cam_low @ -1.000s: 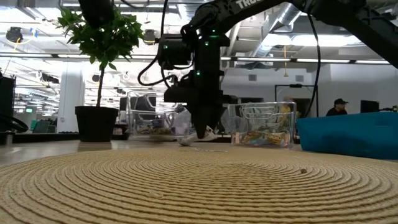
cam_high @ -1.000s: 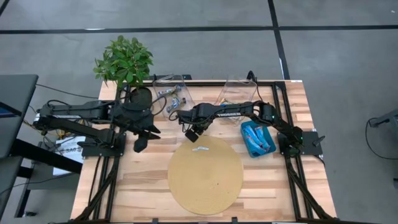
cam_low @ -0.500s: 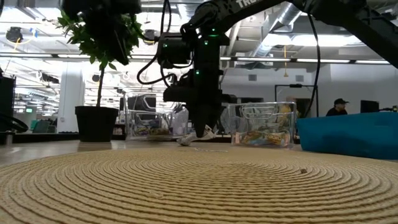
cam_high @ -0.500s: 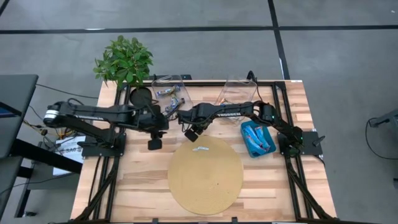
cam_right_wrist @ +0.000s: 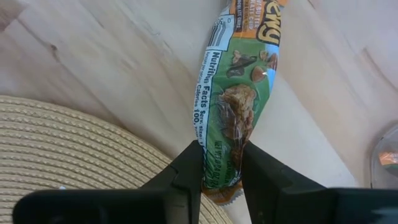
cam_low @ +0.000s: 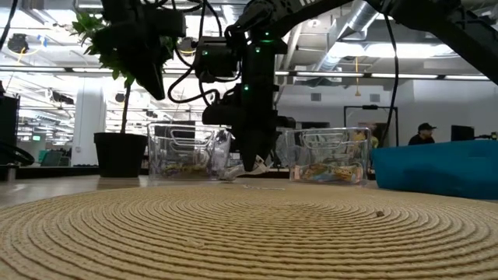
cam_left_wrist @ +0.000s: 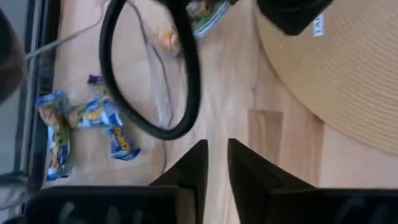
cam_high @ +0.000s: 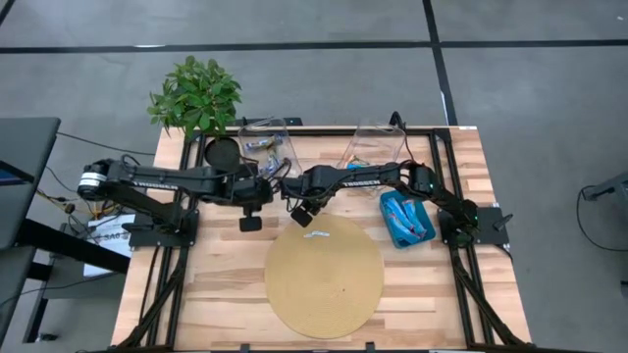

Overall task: Pick and place Granola Bars by type
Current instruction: Put the yellow granola bar into the right transparent bin

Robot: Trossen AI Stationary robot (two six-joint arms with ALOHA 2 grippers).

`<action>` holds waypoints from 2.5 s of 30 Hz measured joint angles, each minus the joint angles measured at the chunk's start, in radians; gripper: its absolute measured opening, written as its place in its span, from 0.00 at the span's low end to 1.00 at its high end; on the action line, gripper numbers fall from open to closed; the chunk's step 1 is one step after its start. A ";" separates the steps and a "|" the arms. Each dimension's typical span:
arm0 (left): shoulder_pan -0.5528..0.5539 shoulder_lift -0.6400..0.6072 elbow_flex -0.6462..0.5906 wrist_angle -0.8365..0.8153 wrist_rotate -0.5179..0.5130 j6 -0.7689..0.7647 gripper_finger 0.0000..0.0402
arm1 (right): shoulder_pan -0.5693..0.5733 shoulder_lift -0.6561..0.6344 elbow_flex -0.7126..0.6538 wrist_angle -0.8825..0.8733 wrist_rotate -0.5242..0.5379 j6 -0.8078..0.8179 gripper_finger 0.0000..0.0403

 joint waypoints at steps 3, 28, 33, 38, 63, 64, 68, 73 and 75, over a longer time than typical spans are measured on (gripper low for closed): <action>0.020 0.000 0.000 -0.032 -0.008 -0.005 0.05 | 0.000 -0.001 0.000 0.000 0.000 0.000 0.19; 0.025 -0.383 -0.082 -0.064 0.090 -0.261 0.00 | 0.024 -0.033 0.004 -0.146 0.011 -0.026 0.19; 0.025 -0.445 -0.082 -0.044 0.114 -0.290 0.00 | 0.041 -0.099 0.026 -0.182 0.075 -0.022 0.19; 0.026 -0.460 -0.081 -0.024 0.116 -0.292 0.00 | 0.029 -0.182 0.033 -0.190 0.175 0.060 0.18; 0.025 -0.457 -0.082 0.024 0.124 -0.287 0.00 | -0.149 -0.345 0.024 -0.449 0.197 0.238 0.18; 0.025 -0.457 -0.082 0.024 0.124 -0.288 0.00 | -0.153 -0.345 0.024 -0.449 0.187 0.237 0.18; 0.025 -0.457 -0.082 0.024 0.124 -0.303 0.00 | -0.173 -0.344 0.024 -0.449 0.093 0.277 0.18; 0.025 -0.457 -0.082 0.024 0.123 -0.320 0.00 | -0.204 -0.344 0.024 -0.449 0.039 0.399 0.18; 0.025 -0.457 -0.082 0.024 0.123 -0.321 0.00 | -0.219 -0.344 0.024 -0.449 0.039 0.442 0.18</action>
